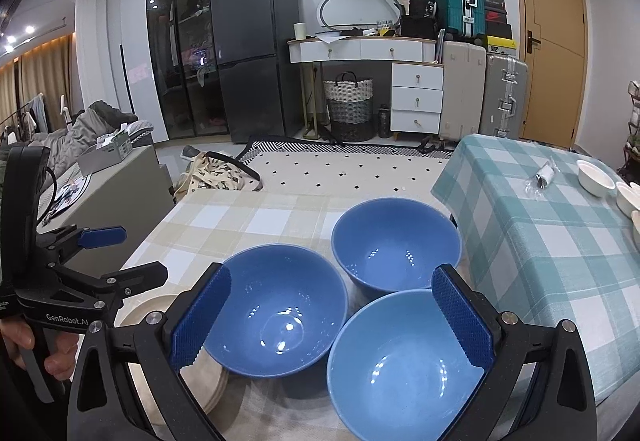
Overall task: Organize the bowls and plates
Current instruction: 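Withdraw both grippers from the plates and move toward the large blue bowl, then close both grippers on the rim of the large blue bowl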
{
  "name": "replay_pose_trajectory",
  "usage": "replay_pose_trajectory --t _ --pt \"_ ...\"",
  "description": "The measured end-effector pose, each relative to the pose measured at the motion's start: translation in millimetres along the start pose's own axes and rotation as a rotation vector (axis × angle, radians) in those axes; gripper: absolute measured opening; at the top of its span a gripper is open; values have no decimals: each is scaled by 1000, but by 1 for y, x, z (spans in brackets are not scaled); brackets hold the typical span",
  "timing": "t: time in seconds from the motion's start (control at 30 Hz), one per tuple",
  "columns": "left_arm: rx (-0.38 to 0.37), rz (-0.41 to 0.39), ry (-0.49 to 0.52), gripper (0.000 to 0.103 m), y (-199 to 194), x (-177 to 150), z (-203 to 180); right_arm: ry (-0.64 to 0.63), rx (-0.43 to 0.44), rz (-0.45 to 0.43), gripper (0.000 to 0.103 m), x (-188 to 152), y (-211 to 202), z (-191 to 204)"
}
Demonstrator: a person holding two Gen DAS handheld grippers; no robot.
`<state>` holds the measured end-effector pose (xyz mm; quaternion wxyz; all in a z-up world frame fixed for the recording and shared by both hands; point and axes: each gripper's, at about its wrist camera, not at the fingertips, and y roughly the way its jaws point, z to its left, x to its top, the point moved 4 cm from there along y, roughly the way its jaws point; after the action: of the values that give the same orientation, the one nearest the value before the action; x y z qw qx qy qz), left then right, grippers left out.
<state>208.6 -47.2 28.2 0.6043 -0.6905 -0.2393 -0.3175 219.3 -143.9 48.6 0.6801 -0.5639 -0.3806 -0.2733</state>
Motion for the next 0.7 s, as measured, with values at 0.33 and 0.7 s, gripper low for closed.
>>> replay_pose_trajectory --t 0.33,0.7 --pt "-17 1 19 103 11 18 -14 24 -15 4 102 19 2 -18" --pt "-17 -34 36 103 16 53 -24 69 -62 14 102 33 10 -40"
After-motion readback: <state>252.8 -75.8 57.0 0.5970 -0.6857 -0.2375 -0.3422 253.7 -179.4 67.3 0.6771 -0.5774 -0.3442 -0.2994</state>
